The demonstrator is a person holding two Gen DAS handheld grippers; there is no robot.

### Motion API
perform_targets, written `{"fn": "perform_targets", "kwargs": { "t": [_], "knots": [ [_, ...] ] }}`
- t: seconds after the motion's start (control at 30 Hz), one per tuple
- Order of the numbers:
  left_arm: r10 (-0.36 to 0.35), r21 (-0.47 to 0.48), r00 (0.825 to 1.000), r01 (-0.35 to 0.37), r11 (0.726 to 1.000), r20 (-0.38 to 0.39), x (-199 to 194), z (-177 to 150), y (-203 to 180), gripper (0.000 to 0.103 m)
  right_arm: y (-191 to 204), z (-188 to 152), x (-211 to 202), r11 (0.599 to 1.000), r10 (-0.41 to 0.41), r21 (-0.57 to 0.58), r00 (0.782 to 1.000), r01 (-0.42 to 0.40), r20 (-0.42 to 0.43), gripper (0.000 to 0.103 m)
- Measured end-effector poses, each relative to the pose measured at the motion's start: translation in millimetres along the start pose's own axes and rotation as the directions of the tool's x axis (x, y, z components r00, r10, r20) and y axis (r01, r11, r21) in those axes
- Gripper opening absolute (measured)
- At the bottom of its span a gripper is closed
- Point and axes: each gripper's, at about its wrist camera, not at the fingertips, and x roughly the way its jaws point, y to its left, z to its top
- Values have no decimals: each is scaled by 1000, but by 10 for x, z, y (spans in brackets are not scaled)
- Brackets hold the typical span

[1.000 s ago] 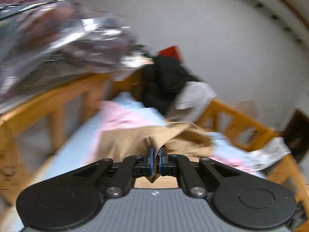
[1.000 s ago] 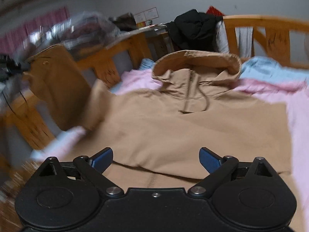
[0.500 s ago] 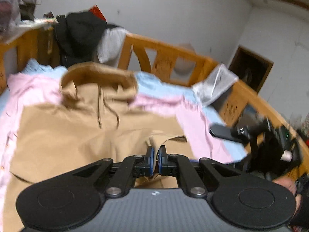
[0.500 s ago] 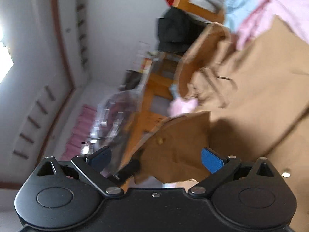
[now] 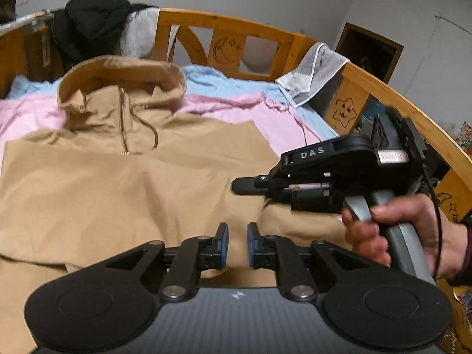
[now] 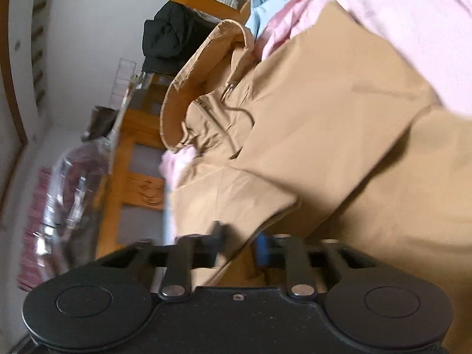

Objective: Fold large clothes

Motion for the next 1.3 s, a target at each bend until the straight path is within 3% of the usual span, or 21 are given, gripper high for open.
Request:
{"fn": "perform_targets", "kwargs": {
  "t": [0.03,0.1,0.17,0.23,0.3,0.37,0.47,0.53,0.6,0.63,0.67,0.7,0.73,0.77,0.9,0.97,1.03,1.1,1.17,1.23,1.3],
  "knots": [
    [-2,-7,1000,2,1000,-3,-20,-15,43,45,16,22,13,999,-26,-35,1000,26,10,2],
    [56,-25,998,-55,998,38,-128,-85,170,65,115,73,2,985,-65,-155,997,71,40,1],
    [121,-31,991,-119,992,65,-229,-149,334,64,256,120,-45,950,-94,-292,992,114,82,1],
    [230,-65,969,-225,972,87,-307,-198,536,65,405,156,-108,886,-89,-441,987,139,132,1],
    [385,-161,919,-370,915,79,-357,-232,858,70,568,162,-114,789,-90,-586,977,187,191,1],
    [497,-295,867,-465,835,41,-393,-262,1282,70,660,165,-36,703,-105,-672,969,232,225,1],
    [568,-411,823,-526,745,-24,-364,-289,1848,69,596,174,119,661,-143,-700,961,270,236,1],
    [577,-453,813,-543,707,-76,-283,-291,2165,63,524,168,228,641,-170,-709,955,294,243,1],
    [529,-524,839,-509,683,-125,-186,-310,2441,53,427,174,320,651,-191,-693,950,311,248,1],
    [497,-563,858,-478,674,-133,-162,-335,2547,37,392,185,368,660,-201,-680,947,319,249,1],
    [463,-603,878,-438,667,-126,-151,-366,2624,36,333,197,403,666,-212,-671,945,326,249,1],
    [451,-623,884,-423,658,-124,-145,-373,2660,31,303,209,452,671,-222,-663,943,332,247,1],
    [443,-629,889,-409,661,-113,-156,-386,2669,18,264,223,490,678,-230,-655,942,335,243,1],
    [438,-637,894,-390,664,-91,-191,-402,2678,14,233,224,514,682,-236,-650,942,336,240,1],
    [498,-644,867,-400,652,-34,-338,-432,2629,9,194,208,547,704,-218,-636,949,316,229,1],
    [508,-622,859,-429,655,-58,-263,-432,2645,9,230,162,594,678,-216,-660,947,322,239,1],
    [515,-595,850,-473,650,-112,-135,-432,2671,11,230,132,721,635,-259,-684,933,359,250,1],
    [515,-616,847,-475,628,-128,-80,-442,2690,15,180,108,848,588,-309,-706,917,394,255,2],
    [542,-586,832,-499,638,-119,-129,-412,2602,20,152,40,878,535,-333,-730,900,425,281,9],
    [586,-517,801,-553,653,-117,-199,-348,2447,45,192,-15,787,521,-324,-732,895,439,306,21],
    [616,-472,783,-577,666,-87,-288,-311,2299,62,265,-95,635,512,-290,-736,896,442,336,31]
  ]
}}
